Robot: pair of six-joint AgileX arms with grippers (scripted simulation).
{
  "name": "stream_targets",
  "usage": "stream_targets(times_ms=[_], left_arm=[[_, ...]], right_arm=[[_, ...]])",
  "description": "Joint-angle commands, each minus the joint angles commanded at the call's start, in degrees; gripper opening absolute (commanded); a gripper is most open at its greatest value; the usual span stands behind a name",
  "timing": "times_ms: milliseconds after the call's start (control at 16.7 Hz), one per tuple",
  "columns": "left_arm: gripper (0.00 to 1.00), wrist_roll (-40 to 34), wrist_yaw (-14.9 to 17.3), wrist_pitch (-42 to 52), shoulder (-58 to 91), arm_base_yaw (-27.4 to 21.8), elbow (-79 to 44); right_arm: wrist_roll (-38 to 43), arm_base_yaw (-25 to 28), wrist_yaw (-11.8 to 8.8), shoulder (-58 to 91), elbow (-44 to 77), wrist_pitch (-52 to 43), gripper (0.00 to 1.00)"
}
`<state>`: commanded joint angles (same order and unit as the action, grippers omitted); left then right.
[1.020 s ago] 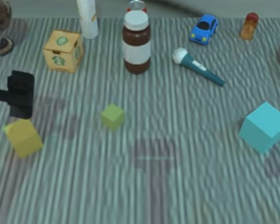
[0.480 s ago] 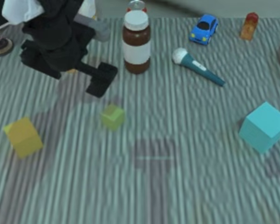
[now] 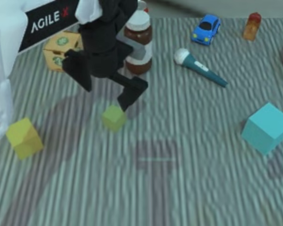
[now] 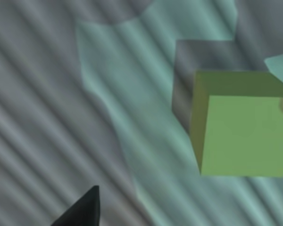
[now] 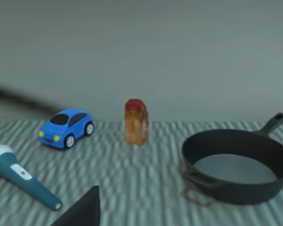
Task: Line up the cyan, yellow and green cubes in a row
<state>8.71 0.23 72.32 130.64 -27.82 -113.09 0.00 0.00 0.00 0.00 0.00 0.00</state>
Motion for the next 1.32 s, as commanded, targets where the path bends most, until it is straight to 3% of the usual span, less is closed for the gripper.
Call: stream_targets(times_ms=[420, 840, 1140, 1320], left_arm=[[1.00, 0.1, 0.0, -0.9, 0.5, 0.1, 0.6], [1.00, 0.2, 0.0, -15.6, 4.6, 0.0, 10.7], [1.00, 0.2, 0.0, -17.1, 5.2, 0.0, 12.0], [0.77, 0.2, 0.0, -17.1, 5.2, 0.0, 12.0]], right_arm=[[0.0, 0.0, 0.0, 0.0, 0.0, 0.0, 1.00], [0.0, 0.0, 0.0, 0.0, 0.0, 0.0, 1.00], [0.0, 0.0, 0.0, 0.0, 0.0, 0.0, 1.00], [0.0, 0.0, 0.0, 0.0, 0.0, 0.0, 1.00]])
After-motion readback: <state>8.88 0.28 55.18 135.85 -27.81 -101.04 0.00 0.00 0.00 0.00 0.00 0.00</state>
